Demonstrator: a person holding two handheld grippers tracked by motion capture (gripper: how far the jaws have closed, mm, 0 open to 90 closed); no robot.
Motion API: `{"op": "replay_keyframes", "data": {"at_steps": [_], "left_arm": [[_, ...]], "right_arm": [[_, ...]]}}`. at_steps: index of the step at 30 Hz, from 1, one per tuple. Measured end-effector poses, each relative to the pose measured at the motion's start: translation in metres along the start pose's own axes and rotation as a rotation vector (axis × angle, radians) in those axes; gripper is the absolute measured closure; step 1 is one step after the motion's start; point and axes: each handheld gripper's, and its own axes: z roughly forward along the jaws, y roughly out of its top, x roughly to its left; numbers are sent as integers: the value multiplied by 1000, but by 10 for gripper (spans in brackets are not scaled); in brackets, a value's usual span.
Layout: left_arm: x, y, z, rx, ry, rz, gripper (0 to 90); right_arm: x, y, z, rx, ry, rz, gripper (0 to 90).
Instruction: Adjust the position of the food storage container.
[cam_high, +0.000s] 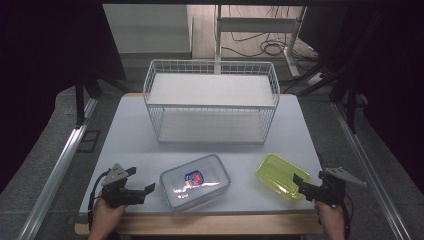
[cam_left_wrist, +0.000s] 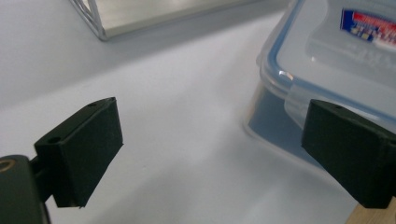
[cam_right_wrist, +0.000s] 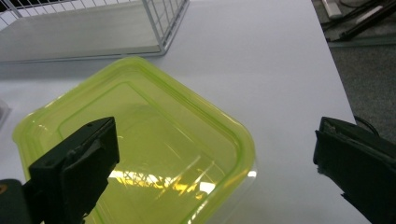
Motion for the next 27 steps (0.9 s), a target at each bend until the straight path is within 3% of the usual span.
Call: {"op": "replay_keyframes", "data": {"at_steps": [3, 4, 9, 15, 16, 20, 21, 22, 23, 24, 27], "left_arm": [[0, -1, 1, 5, 1, 5, 44], [0, -1, 0, 1, 1, 3, 43], [2, -1, -1, -11, 0, -6, 44], [0, -1, 1, 2, 0, 6, 44], [0, -1, 1, 2, -1, 5, 44], [0, -1, 0, -7, -5, -4, 44], [1, -1, 0, -11, -6, -10, 44], [1, -1, 0, -11, -6, -10, 44], [1, -1, -1, -11, -4, -11, 44], [1, -1, -1, -11, -3, -11, 44], [1, -1, -1, -11, 1, -9, 44]], "right_arm": [[3, 1, 1, 8, -9, -27, 0], [6, 2, 1, 16, -24, -58, 0], [12, 1, 1, 53, -41, -128, 0], [14, 3, -6, 64, -26, -133, 0], [14, 4, -11, 79, 20, -125, 0], [17, 5, -16, 106, 35, -118, 12], [20, 6, -19, 130, 45, -127, 83], [20, 6, -19, 130, 45, -127, 83], [24, 7, -23, 131, 79, -125, 196], [24, 7, -23, 131, 79, -125, 196], [34, 8, -30, 104, 123, -181, 371]]}}
